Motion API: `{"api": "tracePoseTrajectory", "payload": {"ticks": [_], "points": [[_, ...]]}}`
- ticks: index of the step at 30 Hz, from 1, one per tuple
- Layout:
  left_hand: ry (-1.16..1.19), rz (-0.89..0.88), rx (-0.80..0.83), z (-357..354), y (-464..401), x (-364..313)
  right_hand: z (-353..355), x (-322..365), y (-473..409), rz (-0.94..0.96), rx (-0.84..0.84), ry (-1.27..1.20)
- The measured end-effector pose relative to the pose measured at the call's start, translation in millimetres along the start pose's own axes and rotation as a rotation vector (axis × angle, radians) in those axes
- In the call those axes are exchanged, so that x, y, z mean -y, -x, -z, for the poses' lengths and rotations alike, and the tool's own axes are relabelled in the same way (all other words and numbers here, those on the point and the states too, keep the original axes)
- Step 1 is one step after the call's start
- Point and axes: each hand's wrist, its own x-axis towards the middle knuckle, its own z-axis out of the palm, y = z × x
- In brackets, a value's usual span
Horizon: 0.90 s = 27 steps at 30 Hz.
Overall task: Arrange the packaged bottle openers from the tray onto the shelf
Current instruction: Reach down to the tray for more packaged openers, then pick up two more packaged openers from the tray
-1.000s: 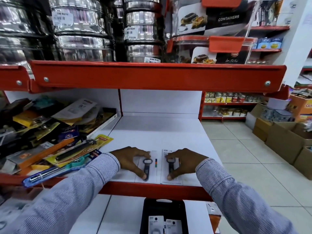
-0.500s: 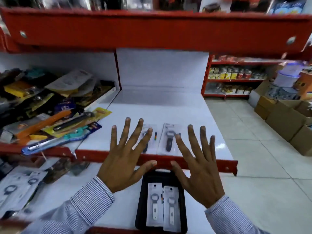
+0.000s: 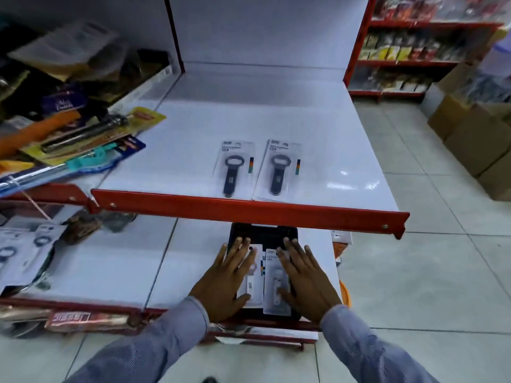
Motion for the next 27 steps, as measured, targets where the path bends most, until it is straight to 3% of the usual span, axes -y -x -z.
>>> {"api": "tracePoseTrajectory", "payload": {"ticks": [3, 7, 9, 12, 17, 22, 27], "points": [[-0.054, 0.043, 0.275, -8, -39, 16, -10, -11, -38, -0.013, 0.326, 0.139], [-0.204, 0.042, 0.442, -20, -83, 29, -29, -23, -79, -0.005, 0.525, 0.284], [-0.250, 0.033, 0.440, -25, -95, 32, -43, -27, -88, 0.005, 0.466, 0.323], [-0.237, 0.036, 0.378, -20, -103, 30, -49, -26, -94, -0.007, 0.213, 0.360], [-0.096, 0.086, 0.253, -4, -91, 28, -28, -24, -100, -0.064, 0.369, 0.334], [0.339, 0.180, 0.047, 25, -50, 13, 31, -11, -81, -0.190, 0.325, -0.148], [0.533, 0.183, -0.063, 68, 7, -10, 93, 23, -33, -0.142, 0.105, -0.314]]}}
